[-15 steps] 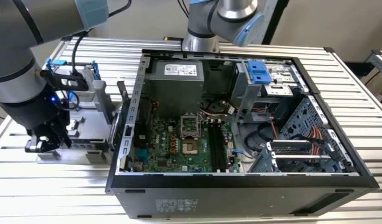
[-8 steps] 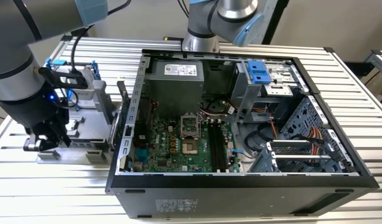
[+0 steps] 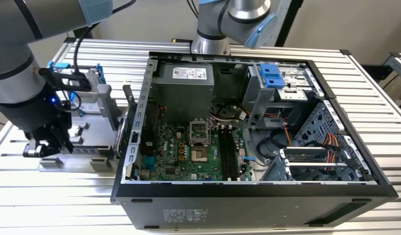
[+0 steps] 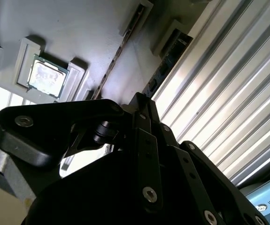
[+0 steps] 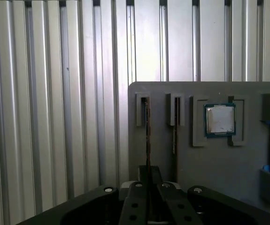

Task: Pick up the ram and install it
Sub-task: 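Pick up the ram and move it above insertion slot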

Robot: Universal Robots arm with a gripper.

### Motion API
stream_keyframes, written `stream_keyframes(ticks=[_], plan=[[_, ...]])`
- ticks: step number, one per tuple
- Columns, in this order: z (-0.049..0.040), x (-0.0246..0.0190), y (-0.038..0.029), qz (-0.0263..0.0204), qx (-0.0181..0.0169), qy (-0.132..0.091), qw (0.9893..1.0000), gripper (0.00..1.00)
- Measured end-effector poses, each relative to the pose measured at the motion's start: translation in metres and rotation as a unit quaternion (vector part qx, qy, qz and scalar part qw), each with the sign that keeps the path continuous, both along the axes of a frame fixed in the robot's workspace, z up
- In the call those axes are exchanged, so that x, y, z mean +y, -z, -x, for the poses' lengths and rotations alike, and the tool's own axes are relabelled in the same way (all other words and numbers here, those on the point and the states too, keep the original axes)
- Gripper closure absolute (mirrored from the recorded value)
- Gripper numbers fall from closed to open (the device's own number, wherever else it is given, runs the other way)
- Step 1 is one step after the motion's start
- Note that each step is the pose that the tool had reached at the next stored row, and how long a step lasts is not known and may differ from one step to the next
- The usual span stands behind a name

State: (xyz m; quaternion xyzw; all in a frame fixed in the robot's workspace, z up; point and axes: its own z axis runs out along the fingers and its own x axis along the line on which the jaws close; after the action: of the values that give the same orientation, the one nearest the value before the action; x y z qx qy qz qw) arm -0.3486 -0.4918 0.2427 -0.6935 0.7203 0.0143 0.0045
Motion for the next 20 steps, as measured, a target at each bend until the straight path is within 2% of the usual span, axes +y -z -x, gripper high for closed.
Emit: stream_keyframes(ticks=[20], plan=[[0.0, 0.0, -0.0131, 0.0, 0.0, 0.0, 1.0, 1.0]])
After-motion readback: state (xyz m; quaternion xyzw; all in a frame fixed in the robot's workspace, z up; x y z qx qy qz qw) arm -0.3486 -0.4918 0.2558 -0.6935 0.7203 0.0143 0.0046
